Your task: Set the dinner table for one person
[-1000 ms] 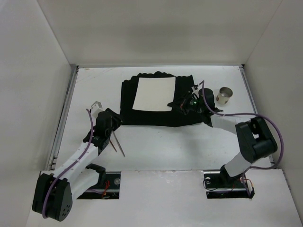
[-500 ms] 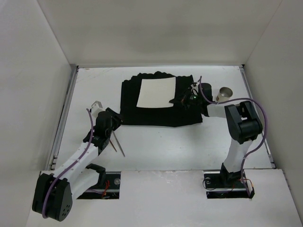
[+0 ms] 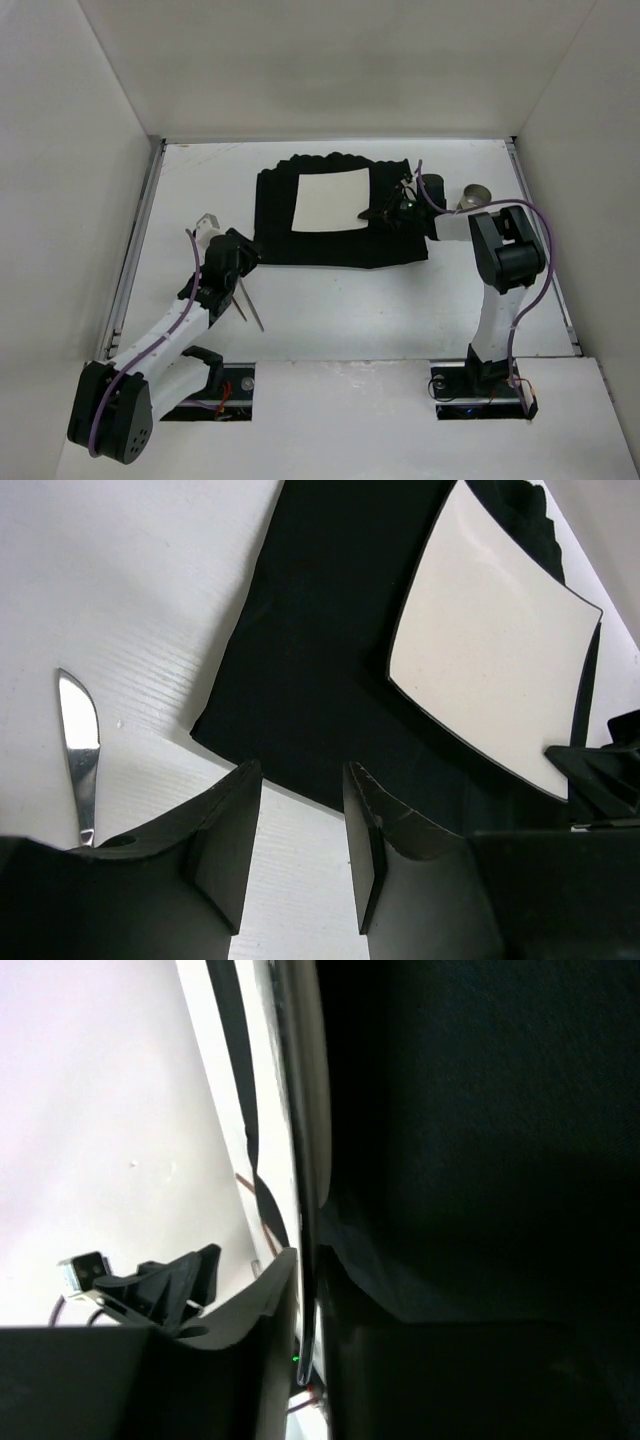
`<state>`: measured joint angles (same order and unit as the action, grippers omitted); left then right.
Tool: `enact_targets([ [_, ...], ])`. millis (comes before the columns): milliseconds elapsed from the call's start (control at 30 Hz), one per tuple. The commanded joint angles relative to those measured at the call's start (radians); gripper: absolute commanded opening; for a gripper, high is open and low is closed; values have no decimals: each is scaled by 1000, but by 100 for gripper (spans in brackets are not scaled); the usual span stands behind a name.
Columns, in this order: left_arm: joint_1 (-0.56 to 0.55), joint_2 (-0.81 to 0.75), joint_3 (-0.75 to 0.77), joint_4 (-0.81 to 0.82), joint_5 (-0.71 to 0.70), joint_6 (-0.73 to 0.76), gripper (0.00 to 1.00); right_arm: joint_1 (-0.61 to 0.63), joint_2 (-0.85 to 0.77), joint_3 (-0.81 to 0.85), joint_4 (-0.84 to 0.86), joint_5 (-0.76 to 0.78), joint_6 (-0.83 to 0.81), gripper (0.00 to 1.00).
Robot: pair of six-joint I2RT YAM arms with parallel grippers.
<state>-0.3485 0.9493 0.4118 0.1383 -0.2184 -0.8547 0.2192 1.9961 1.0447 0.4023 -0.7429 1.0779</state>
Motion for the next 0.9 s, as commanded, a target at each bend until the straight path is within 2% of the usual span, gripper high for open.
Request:
enact_targets([
  [0,-5,-17,-5,24,-16,-10,37,-14,-22,74,55,10,-55,27],
  [67,-8,-27,-11,15,-39,-15,40,-22,-36,71,21,46,-79,40],
  [167,-20,-21,-19,11,-50,-26,43,-31,-85,54,-43,137,-131,47],
  [267,-34,0,-24,11,-52,-38,45,-44,-143,31,-127,245,-180,48],
  [433,-68,51,-21,15,-78,-59,46,-57,-253,-53,-163,390,-216,48],
  [633,-96,98,-37,36,-136,-112,50,-60,-428,-239,-120,552,-228,49],
  [700,-97,115,-56,67,-148,-135,52,-57,-489,-308,-94,609,-228,52],
  [867,-82,198,-74,138,-128,-172,55,-50,-627,-494,-62,786,-213,55],
])
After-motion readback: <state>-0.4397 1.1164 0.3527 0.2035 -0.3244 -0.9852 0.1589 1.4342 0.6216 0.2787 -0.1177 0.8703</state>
